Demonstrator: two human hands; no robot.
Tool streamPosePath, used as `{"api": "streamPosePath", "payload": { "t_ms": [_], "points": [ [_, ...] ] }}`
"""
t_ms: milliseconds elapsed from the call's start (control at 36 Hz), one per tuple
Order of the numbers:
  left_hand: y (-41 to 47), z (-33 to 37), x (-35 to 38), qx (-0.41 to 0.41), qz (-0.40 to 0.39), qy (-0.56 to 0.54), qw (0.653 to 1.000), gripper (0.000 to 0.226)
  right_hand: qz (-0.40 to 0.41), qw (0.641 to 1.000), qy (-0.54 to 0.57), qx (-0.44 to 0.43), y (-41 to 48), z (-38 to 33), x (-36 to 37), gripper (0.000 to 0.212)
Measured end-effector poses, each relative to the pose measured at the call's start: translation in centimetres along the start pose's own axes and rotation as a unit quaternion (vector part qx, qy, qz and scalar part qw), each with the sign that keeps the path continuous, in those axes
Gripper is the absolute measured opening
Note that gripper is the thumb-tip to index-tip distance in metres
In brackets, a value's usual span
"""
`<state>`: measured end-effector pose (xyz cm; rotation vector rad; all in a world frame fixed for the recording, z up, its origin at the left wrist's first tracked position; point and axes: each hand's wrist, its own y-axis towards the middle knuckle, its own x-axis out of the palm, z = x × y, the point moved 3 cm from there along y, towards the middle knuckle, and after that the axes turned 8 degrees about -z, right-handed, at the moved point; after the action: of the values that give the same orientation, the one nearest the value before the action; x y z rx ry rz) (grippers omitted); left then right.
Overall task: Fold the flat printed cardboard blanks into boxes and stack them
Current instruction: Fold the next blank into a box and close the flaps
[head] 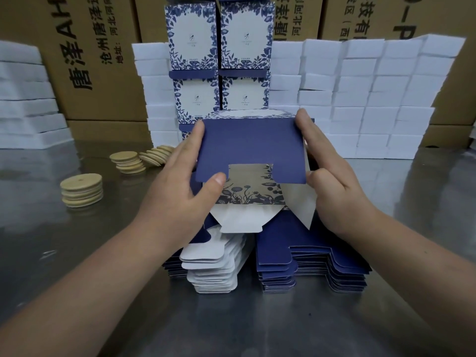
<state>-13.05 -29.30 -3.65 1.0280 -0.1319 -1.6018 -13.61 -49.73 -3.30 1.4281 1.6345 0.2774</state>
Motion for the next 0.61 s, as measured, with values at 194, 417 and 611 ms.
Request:
{"api": "streamPosePath", "payload": {
  "t_ms": [194, 417, 611],
  "points": [
    [-0.01, -0.29, 0.00, 0.008, 0.025, 0.003, 1.000, 0.086, 0.004, 0.999, 0.029, 0.017, -0.11, -0.25, -0.13, 0.069],
    [0.02, -0.03, -0.19, -0.009, 0.054, -0.019, 0.998, 0.043, 0.013, 0.997, 0.066, 0.038, -0.03, -0.14, -0.20, 0.070],
    [0.01, 0.16, -0.41, 0.021, 0.072, -0.043, 0.996, 0.026, 0.017, 0.996, 0.075, 0.045, -0.06, -0.19, -0.16, 0.070]
  ]
}}
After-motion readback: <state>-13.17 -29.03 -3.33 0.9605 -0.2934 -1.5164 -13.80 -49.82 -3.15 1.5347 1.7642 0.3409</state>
